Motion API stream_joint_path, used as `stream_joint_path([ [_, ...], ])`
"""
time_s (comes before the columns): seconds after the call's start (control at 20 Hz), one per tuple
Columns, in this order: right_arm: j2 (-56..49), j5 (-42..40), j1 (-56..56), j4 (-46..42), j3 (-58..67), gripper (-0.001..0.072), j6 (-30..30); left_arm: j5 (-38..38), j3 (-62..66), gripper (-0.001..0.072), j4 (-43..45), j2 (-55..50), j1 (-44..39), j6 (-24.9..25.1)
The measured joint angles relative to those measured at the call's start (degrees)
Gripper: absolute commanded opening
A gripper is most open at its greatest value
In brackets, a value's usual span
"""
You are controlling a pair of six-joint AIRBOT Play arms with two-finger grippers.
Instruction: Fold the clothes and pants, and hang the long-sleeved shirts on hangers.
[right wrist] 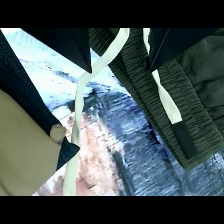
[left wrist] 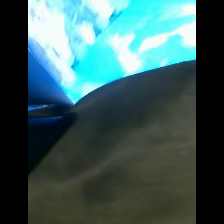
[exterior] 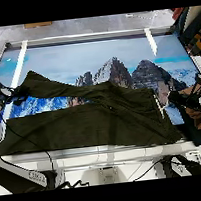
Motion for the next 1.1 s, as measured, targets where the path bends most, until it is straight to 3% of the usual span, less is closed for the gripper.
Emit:
stream_joint_path([
  [0.05,0.0,0.0,0.0,0.0,0.0,0.0382,0.0,0.8,0.0,0.0023,-0.2,-0.3,-0.7,0.0],
  [0.35,0.0,0.0,0.0,0.2,0.0,0.0382,0.0,3.8,0.0,0.0021,-0.3,0.1,-3.3,0.0],
  [0.55,0.1,-0.1,0.0,0.1,0.0,0.0382,0.0,2.3,0.0,0.0021,-0.3,6.4,-3.7,5.5],
  [0.85,0.1,0.1,0.0,0.1,0.1,0.0383,0.0,-11.9,0.1,0.0021,0.9,22.4,-3.7,18.4],
  [1.1,0.1,0.3,0.0,0.1,0.1,0.0383,0.0,-23.8,0.1,0.0020,6.3,34.4,-3.8,21.7],
])
